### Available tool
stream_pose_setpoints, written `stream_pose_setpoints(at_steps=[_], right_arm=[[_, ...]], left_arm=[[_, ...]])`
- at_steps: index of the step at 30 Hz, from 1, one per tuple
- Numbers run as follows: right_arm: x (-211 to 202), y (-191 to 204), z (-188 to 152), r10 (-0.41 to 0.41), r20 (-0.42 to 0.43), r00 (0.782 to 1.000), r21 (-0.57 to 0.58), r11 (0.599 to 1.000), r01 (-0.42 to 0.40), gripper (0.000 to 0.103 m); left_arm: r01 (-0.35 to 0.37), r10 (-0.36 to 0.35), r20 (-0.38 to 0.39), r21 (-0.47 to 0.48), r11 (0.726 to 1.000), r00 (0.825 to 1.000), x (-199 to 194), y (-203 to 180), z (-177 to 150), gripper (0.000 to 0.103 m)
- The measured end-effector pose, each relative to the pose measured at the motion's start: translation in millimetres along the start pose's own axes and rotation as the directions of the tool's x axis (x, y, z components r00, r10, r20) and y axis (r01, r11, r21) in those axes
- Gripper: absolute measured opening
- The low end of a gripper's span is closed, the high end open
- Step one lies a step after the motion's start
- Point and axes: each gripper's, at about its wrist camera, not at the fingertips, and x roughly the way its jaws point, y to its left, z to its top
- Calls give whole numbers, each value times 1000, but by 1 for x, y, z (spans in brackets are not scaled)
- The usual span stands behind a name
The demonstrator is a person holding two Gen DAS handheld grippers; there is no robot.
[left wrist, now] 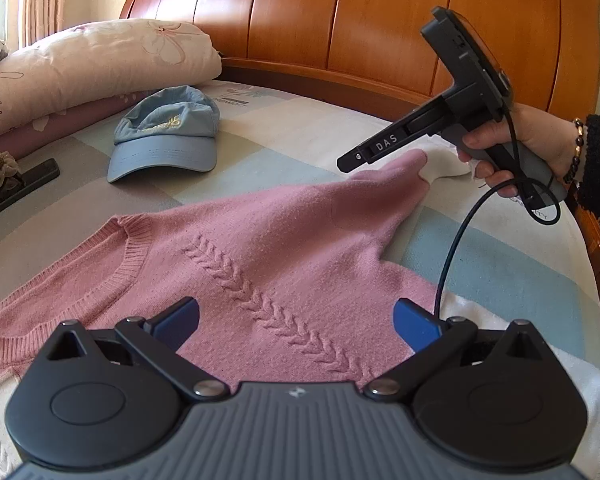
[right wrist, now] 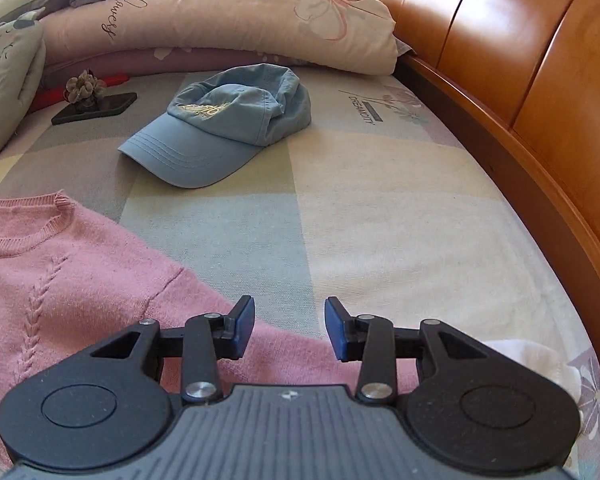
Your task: Fold clothes
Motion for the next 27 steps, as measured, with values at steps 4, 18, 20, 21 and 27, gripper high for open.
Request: stream_pose_setpoints(at_steps=[4, 18, 20, 21, 27], right_arm=[[24, 8, -11, 38, -66, 997, -78, 996, -43, 44], [32, -16, -20, 207, -61, 976, -54, 976, -211, 58], [28, -13, -23, 225, -60, 972, -79, 970, -230, 43], [25, -9, -23, 232, -61, 971, -96, 967, -237, 28], [23, 20, -9, 109, -11, 994, -252, 962, -108, 13]], left_arm=[[3, -3, 5, -12, 1000, 1000, 0, 3, 0, 102], [24, -24, 5, -17, 1000, 1000, 4, 4, -2, 102], [30, -30, 2, -29, 999, 1000, 6, 7, -2, 102], [30, -30, 0, -35, 999, 1000, 7, 8, -2, 102], [25, -25, 8, -44, 999, 1000, 7, 9, -2, 102]])
